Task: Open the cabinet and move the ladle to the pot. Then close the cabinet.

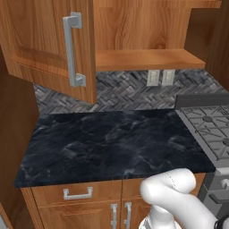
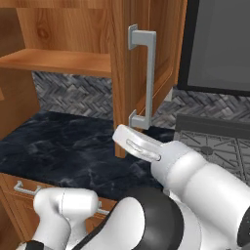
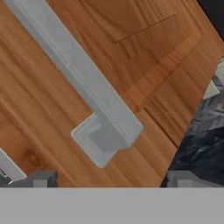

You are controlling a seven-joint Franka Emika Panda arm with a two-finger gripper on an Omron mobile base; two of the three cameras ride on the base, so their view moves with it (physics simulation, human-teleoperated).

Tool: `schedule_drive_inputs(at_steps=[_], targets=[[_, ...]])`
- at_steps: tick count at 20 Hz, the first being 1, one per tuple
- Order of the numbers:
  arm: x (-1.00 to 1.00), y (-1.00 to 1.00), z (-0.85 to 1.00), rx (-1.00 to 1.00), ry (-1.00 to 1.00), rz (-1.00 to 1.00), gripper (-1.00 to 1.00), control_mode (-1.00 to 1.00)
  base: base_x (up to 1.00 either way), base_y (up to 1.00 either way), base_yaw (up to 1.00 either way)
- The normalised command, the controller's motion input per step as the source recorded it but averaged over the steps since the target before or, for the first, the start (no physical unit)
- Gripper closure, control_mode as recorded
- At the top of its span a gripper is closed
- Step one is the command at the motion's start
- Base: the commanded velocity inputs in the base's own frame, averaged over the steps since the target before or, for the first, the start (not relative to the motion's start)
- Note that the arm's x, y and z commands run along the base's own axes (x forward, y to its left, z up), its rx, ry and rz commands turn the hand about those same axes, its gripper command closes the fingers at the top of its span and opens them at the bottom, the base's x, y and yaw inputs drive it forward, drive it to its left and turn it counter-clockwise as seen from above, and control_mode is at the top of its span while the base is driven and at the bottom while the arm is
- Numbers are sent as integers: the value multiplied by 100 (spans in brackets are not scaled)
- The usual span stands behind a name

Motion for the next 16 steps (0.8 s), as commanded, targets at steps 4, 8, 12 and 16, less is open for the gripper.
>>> schedule_drive_inputs(at_steps=[4, 8, 12, 16], targets=[[59, -35, -21, 0, -2, 16, -100, -100, 0, 0, 0], [52, -40, -32, 0, -7, 17, -100, -100, 0, 0, 0], [41, -24, -29, 0, -5, 12, -100, -100, 0, 0, 0], [46, 0, -19, 0, -2, 8, -100, -100, 0, 0, 0]])
